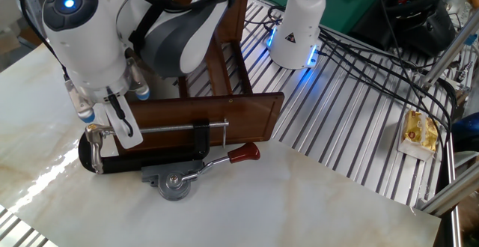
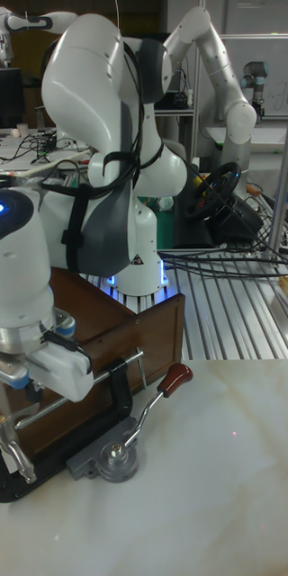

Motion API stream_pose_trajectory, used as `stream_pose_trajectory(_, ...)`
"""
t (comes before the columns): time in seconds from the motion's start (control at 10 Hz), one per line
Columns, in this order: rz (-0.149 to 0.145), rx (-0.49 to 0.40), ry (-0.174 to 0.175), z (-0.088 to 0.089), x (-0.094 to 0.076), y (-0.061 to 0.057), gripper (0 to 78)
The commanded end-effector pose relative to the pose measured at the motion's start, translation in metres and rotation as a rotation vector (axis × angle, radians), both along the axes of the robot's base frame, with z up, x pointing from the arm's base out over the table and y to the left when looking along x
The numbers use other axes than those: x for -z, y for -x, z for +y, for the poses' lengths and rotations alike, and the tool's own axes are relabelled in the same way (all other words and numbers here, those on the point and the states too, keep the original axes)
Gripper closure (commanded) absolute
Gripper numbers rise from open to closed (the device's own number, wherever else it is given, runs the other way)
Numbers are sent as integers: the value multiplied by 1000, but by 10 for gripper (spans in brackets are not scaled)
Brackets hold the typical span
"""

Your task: Turn off the water tap

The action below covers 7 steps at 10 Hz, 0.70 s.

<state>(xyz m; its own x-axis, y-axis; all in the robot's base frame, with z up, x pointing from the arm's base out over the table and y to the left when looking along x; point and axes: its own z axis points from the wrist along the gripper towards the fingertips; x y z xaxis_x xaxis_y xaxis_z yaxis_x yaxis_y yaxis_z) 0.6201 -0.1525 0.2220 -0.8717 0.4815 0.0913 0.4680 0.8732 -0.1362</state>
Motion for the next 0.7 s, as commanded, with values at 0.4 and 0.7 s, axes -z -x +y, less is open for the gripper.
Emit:
stream_pose_trajectory(0.4, -19, 3, -18, 0, -2, -2, 776)
stream_pose_trajectory(0.7, -78, -25, -27, 0, -3, -1, 776)
